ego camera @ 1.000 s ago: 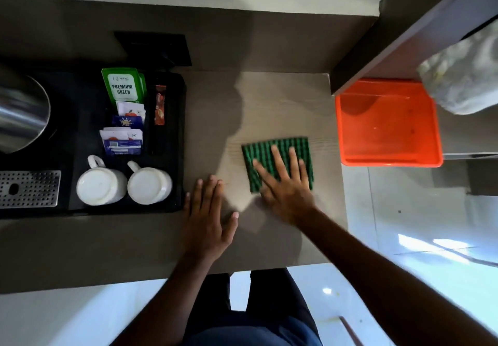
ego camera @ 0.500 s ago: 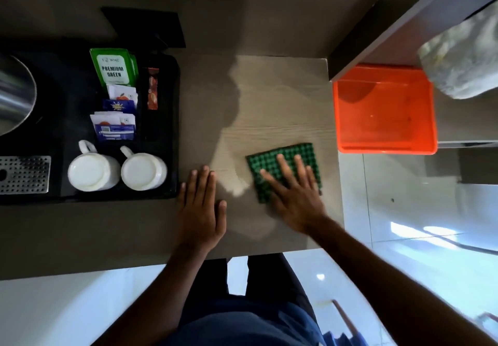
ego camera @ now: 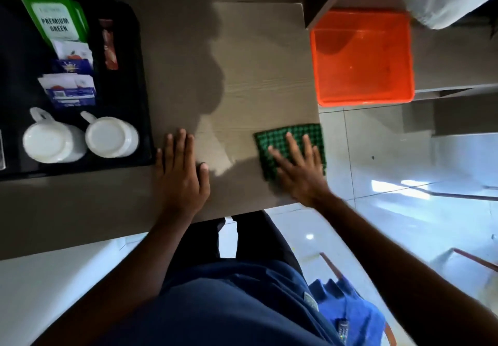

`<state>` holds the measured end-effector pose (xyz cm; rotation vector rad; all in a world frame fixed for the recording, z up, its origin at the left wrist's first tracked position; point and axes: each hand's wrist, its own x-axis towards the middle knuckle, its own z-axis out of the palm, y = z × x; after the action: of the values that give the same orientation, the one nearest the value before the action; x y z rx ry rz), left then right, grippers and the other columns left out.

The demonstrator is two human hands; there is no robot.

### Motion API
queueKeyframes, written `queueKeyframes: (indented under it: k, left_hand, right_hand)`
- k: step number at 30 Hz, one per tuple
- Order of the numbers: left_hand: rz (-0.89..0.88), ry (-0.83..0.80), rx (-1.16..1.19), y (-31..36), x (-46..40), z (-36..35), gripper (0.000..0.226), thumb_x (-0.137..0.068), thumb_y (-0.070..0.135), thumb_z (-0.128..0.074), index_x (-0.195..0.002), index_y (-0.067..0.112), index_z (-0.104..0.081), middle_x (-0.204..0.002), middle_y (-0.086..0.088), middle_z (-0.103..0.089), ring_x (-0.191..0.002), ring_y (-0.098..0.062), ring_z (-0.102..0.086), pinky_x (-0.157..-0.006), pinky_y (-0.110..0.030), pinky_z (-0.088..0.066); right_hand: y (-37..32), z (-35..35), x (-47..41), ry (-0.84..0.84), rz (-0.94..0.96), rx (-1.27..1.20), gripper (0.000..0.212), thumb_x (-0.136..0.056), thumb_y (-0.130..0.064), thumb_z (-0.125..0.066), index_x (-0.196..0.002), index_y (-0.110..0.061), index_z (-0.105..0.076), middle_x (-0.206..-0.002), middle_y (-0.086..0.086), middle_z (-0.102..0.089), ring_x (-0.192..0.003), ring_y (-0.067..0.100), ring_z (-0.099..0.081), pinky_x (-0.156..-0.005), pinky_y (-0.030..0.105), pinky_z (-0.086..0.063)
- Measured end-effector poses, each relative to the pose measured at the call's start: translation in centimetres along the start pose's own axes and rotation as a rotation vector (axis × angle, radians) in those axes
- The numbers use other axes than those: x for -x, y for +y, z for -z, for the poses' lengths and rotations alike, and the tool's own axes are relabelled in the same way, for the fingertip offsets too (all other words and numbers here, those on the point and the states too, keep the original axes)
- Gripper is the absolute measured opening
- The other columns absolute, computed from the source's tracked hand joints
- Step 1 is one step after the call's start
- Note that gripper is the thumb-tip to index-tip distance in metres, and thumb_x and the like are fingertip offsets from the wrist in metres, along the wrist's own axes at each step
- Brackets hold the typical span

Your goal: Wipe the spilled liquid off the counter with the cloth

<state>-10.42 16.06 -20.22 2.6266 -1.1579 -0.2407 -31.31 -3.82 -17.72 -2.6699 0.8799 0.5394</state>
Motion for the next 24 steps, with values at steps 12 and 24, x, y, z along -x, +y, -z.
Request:
queueKeyframes:
  k: [12,24]
  left_hand:
    - [-0.020,-0.005,0.008,-0.7,-0.1,-0.4,0.068,-0.097,0.036,-0.042,-0.158,0.011,-0.028,-0.169,-0.012,-0.026,-0.157,-0.031,-0.020,-0.126,-0.050,-0.016]
    - [0.005,-0.023,0.055,-0.1,-0.1,0.1,0.067,-0.095,0.033,-0.046,-0.156,0.007,-0.034,-0.167,-0.014,-0.029,-0.156,-0.034,-0.022,-0.126,-0.050,-0.015]
  right_hand:
    - [-8.0,-2.8,1.8,0.042,0.147,0.009,0.057,-0.101,-0.049,-0.030,-0.155,-0.050,-0.013,-0.170,0.005,-0.002,-0.153,0.046,-0.002,-0.120,0.066,-0.017]
    - [-4.1,8.1,-19.5,0.095,-0.181,-0.135,0.062,-0.098,-0.053,-0.027,-0.156,-0.047,-0.007,-0.170,0.007,0.009,-0.151,0.048,0.013,-0.122,0.063,0.002]
